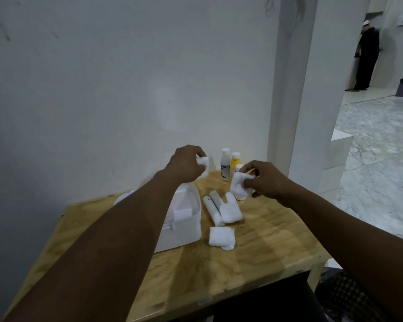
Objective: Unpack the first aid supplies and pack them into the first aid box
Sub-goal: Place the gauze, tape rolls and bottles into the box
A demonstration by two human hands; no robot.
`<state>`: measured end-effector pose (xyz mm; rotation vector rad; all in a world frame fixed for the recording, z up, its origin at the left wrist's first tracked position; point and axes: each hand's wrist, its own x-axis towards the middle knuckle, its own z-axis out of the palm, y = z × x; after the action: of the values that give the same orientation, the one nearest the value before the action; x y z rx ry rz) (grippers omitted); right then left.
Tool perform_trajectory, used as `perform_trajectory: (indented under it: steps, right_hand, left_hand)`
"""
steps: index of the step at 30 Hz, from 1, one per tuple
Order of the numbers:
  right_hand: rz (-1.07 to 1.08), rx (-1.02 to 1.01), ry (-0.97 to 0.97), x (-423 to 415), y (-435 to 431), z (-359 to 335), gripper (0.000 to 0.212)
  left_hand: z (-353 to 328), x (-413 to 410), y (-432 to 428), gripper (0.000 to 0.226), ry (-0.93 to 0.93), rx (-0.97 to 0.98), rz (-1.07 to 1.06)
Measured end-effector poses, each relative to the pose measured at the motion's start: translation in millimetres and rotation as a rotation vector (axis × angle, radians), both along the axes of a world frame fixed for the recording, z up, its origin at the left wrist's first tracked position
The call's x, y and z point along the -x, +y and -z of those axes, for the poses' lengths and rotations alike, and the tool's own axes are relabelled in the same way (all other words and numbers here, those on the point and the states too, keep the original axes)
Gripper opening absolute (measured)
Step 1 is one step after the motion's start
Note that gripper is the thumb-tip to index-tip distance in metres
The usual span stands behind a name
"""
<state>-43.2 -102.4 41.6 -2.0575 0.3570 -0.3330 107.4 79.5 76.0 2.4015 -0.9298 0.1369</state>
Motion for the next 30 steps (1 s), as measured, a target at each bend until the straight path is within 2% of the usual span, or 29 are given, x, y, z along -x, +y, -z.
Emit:
perform_trajectory:
  steps: [5,11,18,23,27,30]
  right_hand:
    - [-0.045,-0.086,-0.093,-17,32,-13,0.024]
    - [-0.226,-0.137,-0.077,-45,102,-27,0.024]
    - [-0.425,0.078,-0.093,-75,195,-18,0.021]
    - [-0.493,0.242,-0.063,-84,216,-6,0.019]
    - [-0.471,0.458,-0.065,-87,218,4,0.023]
    - [-0.395,0.648,-0.087,-86,219,10,0.034]
  left_hand:
    - [-16,-1,41,0.036,0.191,0.227,-0.089]
    - [-27,-15,109,0.023,0.403,0.267,-0.2]
    - [-16,-23,187,0.016,0.446,0.34,-0.312]
    - [8,-26,202,0.019,0.491,0.373,-0.269]
    - [20,-29,197,0.011,0.494,0.368,-0.238]
    - [28,-33,193,0.007,0.475,0.289,-0.247]
